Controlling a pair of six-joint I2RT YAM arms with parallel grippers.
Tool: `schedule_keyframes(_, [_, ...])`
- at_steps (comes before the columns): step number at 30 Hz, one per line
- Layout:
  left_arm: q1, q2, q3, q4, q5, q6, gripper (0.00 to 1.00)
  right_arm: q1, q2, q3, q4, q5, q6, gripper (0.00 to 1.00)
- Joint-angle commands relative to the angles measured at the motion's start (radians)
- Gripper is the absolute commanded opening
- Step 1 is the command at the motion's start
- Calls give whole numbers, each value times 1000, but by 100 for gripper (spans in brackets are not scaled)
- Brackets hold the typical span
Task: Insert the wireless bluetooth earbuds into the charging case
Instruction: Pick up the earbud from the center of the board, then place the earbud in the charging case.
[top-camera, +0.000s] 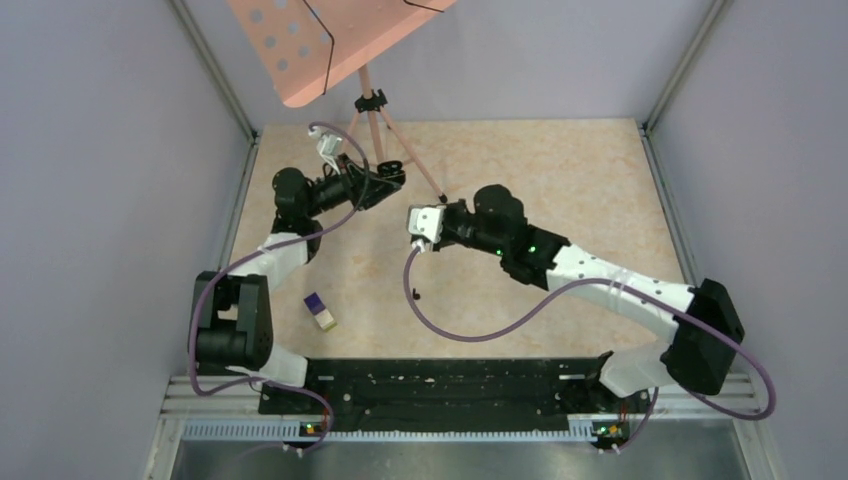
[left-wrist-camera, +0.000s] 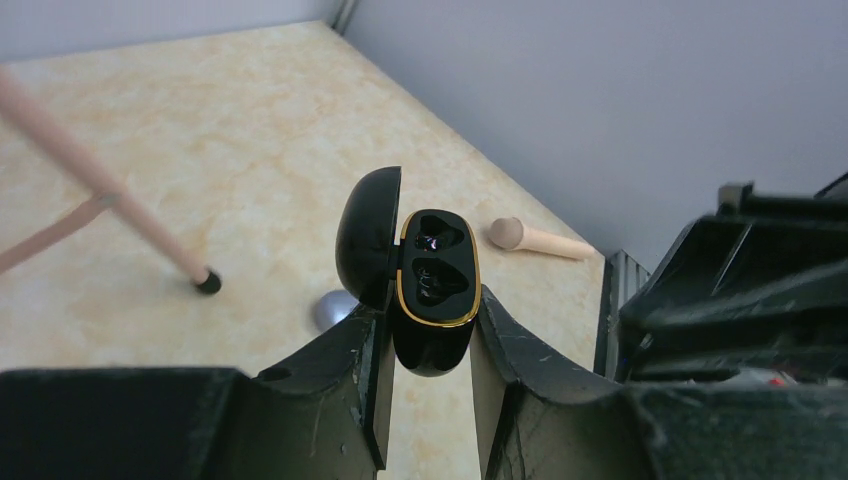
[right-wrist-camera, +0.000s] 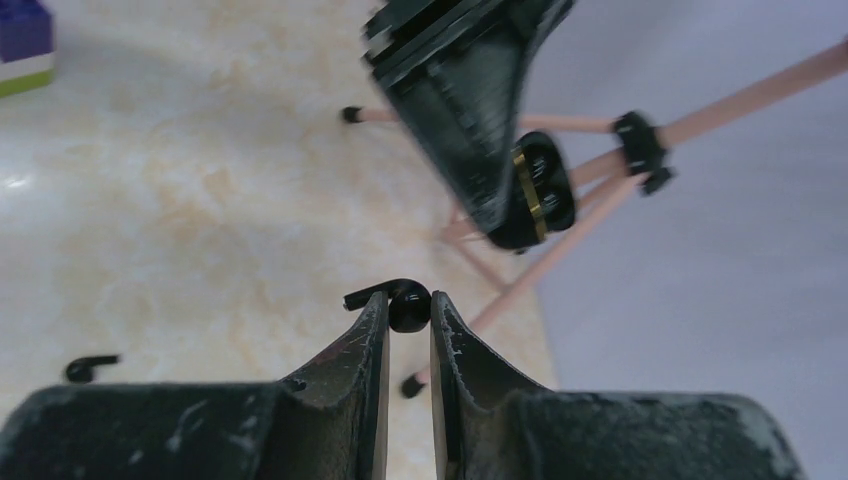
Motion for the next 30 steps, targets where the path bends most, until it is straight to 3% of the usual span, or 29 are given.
schedule_keyframes(1, [-68,20,102,87,55,96,0,6,-74,80,73,161,-110,0])
schedule_keyframes(13, [-181,69,152,173,61,179,0,5,-61,89,301,267,-227,0])
schedule_keyframes(30, [-202,29,147,217,109,153,0,5,-30,96,254,269,-202,0])
